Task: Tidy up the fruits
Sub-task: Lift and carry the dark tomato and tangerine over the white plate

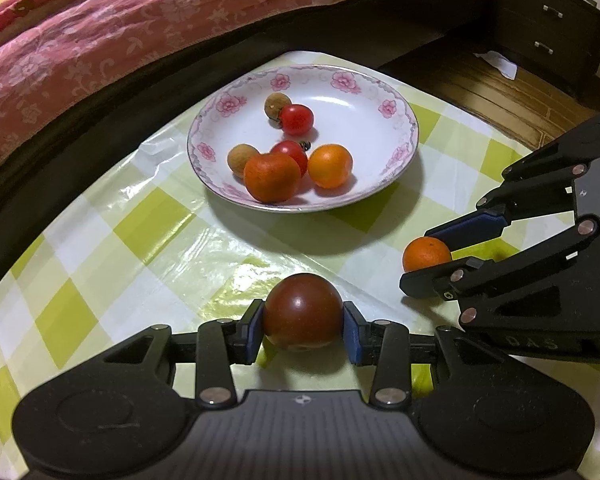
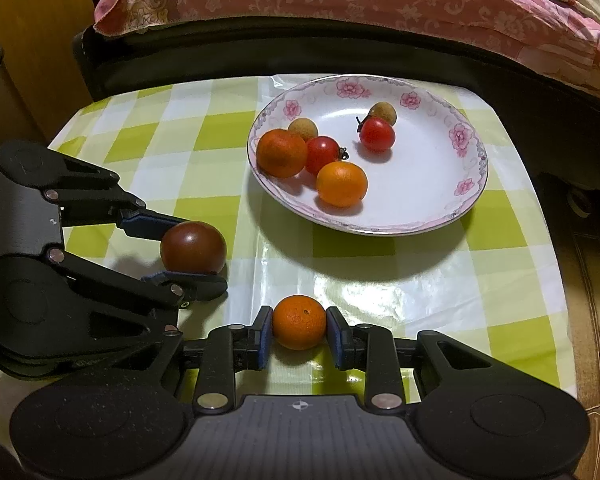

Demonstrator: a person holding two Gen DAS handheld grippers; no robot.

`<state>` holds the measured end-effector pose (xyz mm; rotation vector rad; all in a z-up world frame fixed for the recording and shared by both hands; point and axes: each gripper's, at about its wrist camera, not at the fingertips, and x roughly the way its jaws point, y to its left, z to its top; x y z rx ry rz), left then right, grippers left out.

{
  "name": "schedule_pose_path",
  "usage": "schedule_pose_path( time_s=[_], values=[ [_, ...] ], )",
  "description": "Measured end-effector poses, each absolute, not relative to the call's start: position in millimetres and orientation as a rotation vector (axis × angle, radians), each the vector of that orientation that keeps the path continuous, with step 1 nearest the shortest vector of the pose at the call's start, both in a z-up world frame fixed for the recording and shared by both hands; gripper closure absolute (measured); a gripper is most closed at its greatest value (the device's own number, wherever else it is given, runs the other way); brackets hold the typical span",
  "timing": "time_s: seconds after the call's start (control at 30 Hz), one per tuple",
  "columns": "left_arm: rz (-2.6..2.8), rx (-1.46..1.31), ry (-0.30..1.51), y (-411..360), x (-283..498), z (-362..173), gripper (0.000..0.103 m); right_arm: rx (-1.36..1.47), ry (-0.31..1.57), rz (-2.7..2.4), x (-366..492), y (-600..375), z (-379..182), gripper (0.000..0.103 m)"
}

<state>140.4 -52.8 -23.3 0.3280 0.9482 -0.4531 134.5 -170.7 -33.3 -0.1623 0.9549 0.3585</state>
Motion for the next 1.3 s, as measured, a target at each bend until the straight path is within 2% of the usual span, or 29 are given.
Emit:
schedule_pose_path(
  time_s=[1.3],
  values=[
    [-0.394, 0.306, 0.842, -60, 165, 6, 0.057, -0.118, 0.841, 0.286, 142, -179, -8, 0.078]
  ],
)
